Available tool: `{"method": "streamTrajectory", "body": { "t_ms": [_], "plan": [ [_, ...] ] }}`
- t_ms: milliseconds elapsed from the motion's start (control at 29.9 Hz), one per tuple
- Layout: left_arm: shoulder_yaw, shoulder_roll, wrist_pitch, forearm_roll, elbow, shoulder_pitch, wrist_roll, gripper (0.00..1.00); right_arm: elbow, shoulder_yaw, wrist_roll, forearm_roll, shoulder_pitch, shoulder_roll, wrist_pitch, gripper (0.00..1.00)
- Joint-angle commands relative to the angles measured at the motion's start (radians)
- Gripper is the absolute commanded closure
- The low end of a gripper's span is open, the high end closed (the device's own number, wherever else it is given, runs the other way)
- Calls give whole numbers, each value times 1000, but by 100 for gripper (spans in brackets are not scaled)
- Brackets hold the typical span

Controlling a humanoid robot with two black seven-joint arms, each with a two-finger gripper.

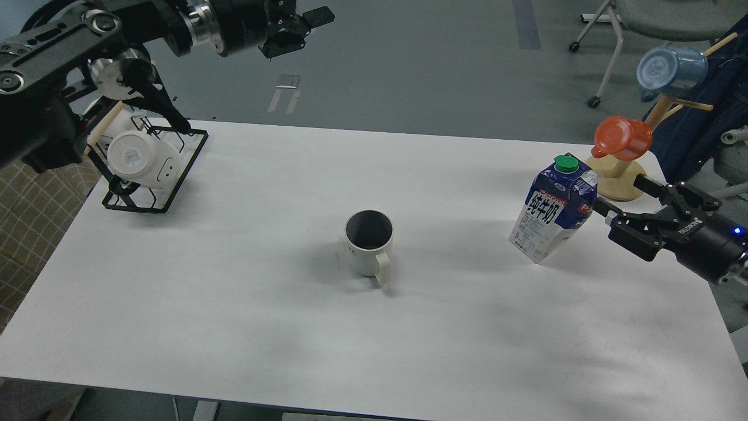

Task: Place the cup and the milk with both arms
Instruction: 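Reach the right gripper to the milk carton and grasp it, then lift the milk carton with the right gripper and place it beside the mug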

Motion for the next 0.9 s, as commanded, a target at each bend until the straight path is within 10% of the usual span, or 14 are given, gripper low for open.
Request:
{"method": "streamTrajectory", "body": {
  "t_ms": [0,401,735,868],
  "plan": [
    [0,-2,0,0,0,0,0,3,-30,0,0,-20,5,45,2,7],
    [0,0,0,0,0,2,-1,3,-115,-14,0,-89,57,171,9,15],
    [0,2,0,0,0,2,-2,3,-138,-63,0,-87,97,176,9,87],
    [0,2,0,0,0,2,0,3,-116,-62,0,-84,102,179,2,100]
  ]
}}
